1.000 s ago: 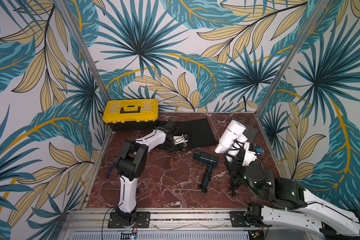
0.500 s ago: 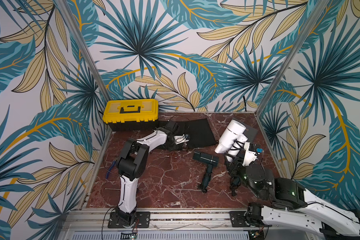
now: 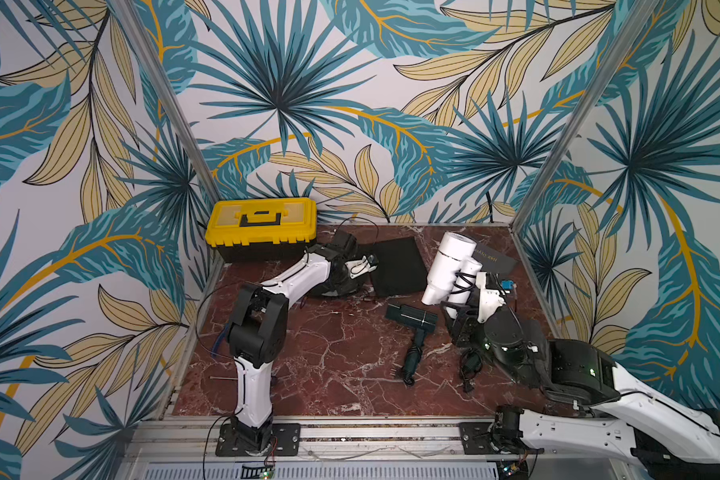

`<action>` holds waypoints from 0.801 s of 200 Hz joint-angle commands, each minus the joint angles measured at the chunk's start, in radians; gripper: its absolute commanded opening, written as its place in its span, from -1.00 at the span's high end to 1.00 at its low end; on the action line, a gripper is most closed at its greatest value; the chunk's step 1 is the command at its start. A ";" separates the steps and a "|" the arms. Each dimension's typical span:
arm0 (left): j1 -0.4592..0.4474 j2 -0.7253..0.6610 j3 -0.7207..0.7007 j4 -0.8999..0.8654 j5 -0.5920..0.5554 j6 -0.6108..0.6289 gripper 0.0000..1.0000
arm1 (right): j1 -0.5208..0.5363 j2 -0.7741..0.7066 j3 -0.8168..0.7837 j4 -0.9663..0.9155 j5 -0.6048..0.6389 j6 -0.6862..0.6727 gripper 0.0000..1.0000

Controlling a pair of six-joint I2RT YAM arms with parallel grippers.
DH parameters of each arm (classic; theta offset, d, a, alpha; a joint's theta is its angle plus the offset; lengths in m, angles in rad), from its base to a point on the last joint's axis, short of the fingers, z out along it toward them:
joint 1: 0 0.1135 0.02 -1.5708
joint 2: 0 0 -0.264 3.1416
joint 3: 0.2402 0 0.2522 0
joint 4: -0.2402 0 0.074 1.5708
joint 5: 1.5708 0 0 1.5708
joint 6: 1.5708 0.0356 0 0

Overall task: Pack away hair dryers
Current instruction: Open the drawstring bag at the center of the board.

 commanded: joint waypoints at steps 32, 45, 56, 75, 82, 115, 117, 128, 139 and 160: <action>-0.006 -0.125 0.183 -0.130 0.104 -0.240 1.00 | -0.047 0.210 0.123 -0.014 -0.317 -0.063 1.00; -0.007 -0.124 0.214 -0.148 0.095 -0.271 1.00 | -0.049 0.260 0.137 -0.008 -0.364 -0.065 1.00; -0.007 -0.126 0.224 -0.152 0.084 -0.294 1.00 | -0.049 0.287 0.140 0.000 -0.382 -0.066 1.00; -0.007 -0.134 0.228 -0.158 0.086 -0.326 1.00 | -0.052 0.333 0.146 0.025 -0.436 -0.082 1.00; -0.007 -0.136 0.234 -0.163 0.091 -0.343 1.00 | -0.052 0.354 0.155 0.025 -0.449 -0.091 1.00; -0.013 -0.157 0.252 -0.184 0.124 -0.389 1.00 | -0.061 0.441 0.192 0.006 -0.449 -0.116 1.00; -0.013 -0.160 0.252 -0.185 0.128 -0.391 1.00 | -0.062 0.446 0.193 0.005 -0.450 -0.115 1.00; -0.014 -0.175 0.251 -0.187 0.145 -0.406 1.00 | -0.071 0.464 0.191 0.007 -0.446 -0.109 1.00; -0.015 -0.188 0.249 -0.192 0.169 -0.421 1.00 | -0.082 0.481 0.185 0.010 -0.449 -0.102 1.00; -0.018 -0.215 0.248 -0.199 0.181 -0.444 1.00 | -0.091 0.513 0.186 -0.003 -0.439 -0.096 1.00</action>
